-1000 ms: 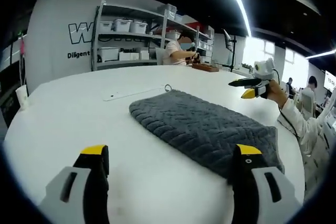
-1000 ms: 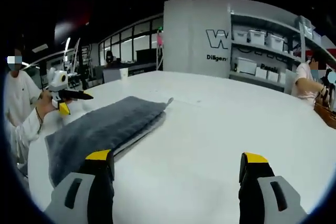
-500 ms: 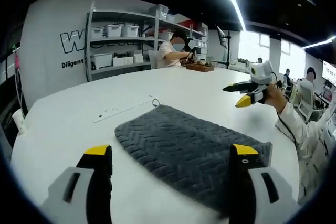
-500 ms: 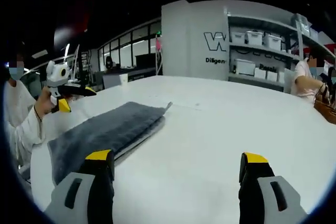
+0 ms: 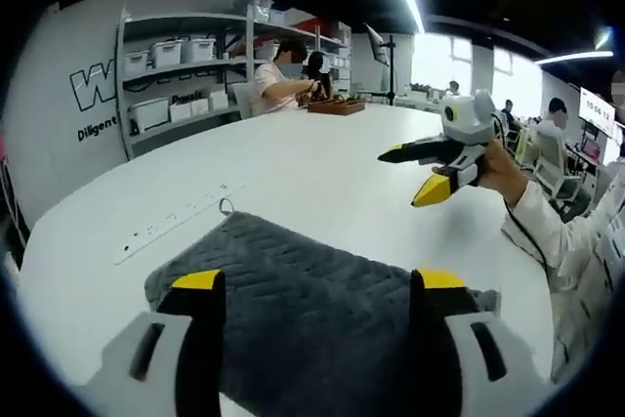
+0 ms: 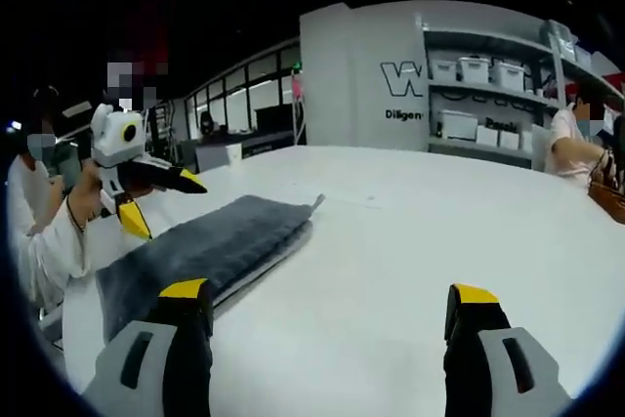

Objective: Open the folded towel by lifting each exposed corner and separating the folded layers until the towel lies flat within the target outline without major curled edges

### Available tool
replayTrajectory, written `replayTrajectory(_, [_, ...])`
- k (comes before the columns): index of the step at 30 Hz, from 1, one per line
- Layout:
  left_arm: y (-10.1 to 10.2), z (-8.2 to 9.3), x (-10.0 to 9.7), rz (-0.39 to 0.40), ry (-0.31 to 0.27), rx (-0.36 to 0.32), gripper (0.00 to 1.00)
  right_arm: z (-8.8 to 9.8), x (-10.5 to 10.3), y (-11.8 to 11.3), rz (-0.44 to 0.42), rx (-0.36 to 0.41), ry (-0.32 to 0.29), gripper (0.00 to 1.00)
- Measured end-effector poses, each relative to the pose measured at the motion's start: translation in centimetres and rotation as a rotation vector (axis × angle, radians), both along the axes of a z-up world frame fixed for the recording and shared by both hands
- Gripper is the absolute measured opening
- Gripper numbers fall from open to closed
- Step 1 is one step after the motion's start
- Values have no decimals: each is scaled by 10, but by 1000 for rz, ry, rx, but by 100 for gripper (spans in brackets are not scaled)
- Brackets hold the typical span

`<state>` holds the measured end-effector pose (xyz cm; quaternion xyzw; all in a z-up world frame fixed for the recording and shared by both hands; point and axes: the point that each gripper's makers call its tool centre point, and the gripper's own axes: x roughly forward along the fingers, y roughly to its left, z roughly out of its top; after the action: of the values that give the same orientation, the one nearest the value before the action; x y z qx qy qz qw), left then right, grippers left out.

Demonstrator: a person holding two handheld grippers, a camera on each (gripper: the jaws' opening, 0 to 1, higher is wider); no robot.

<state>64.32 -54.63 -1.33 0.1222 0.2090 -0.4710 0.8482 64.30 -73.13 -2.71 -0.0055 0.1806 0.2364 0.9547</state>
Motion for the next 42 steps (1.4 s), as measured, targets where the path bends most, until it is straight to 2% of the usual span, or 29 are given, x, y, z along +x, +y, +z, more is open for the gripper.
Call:
replayTrajectory(4, [-22,-13,-4,-33,30,13,63,-1,0,-1,1,-2,0,99])
replayTrajectory(8, [-35,-28,-4,-47,49,42,51,-1,0,0,3,13,3,99])
replayTrajectory(11, [-39,-35,-2,-41,64,47,47,0,0,-1,1,17,3,99])
replayTrajectory(16, [-44,-52,-4,-35,80,63,29,3,0,-3,-2,31,-6,99])
replayTrajectory(19, [-42,-57,-1,-17,44,100,21,3,0,-3,-2,34,-6,99])
replayTrajectory(21, [-42,-56,0,-15,22,97,16,3,0,-3,0,37,-4,99])
replayTrajectory(23, [-41,-56,0,-13,3,105,5,3,1,-2,1,38,-3,99])
replayTrajectory(25, [-41,-57,-1,-17,-5,109,4,3,1,-2,2,39,-2,99])
replayTrajectory(34, [-38,-46,0,-2,-23,67,2,0,0,-2,6,44,11,98])
replayTrajectory(39, [-33,-28,2,13,-34,2,2,-1,0,-3,4,36,10,98])
replayTrajectory(42, [-23,-10,1,18,-53,-41,1,-2,-1,-2,9,33,14,98])
